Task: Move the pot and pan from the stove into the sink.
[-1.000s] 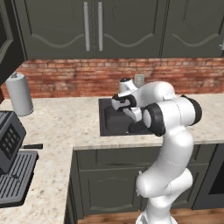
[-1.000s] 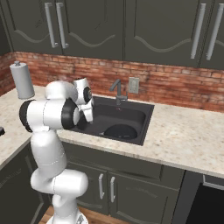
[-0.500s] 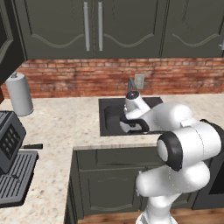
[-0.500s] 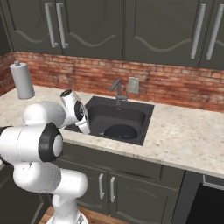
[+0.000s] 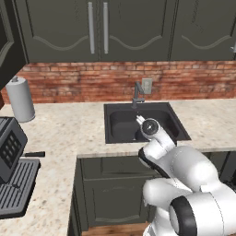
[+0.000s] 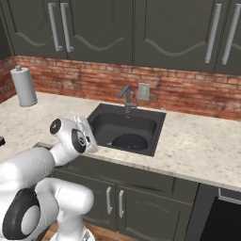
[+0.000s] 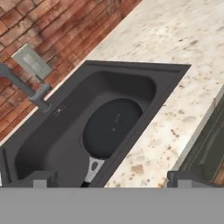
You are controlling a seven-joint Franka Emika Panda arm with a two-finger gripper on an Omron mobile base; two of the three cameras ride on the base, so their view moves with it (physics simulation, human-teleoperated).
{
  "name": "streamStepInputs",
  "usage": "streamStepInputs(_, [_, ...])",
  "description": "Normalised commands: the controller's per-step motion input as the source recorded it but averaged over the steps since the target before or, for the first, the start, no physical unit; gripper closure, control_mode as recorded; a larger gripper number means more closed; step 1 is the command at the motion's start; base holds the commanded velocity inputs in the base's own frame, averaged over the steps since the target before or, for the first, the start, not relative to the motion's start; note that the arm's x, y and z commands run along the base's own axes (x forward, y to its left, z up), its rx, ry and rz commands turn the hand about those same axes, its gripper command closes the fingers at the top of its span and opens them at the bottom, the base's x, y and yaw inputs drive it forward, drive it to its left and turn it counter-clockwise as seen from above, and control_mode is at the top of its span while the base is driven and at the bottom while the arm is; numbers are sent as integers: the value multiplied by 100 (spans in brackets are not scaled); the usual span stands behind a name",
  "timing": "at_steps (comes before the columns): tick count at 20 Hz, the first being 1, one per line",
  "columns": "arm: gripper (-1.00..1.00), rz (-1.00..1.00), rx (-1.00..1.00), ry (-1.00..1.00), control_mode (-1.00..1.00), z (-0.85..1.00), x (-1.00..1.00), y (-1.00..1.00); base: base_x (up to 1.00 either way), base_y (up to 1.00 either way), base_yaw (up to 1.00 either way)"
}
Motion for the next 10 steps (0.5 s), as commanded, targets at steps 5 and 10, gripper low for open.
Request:
streamStepInputs(5, [-100,12,-2,-29,-100,13,-48,-2,0,0,0])
streamStepInputs(10, [-100,0,0,0,-100,0,0,0,0,0,0])
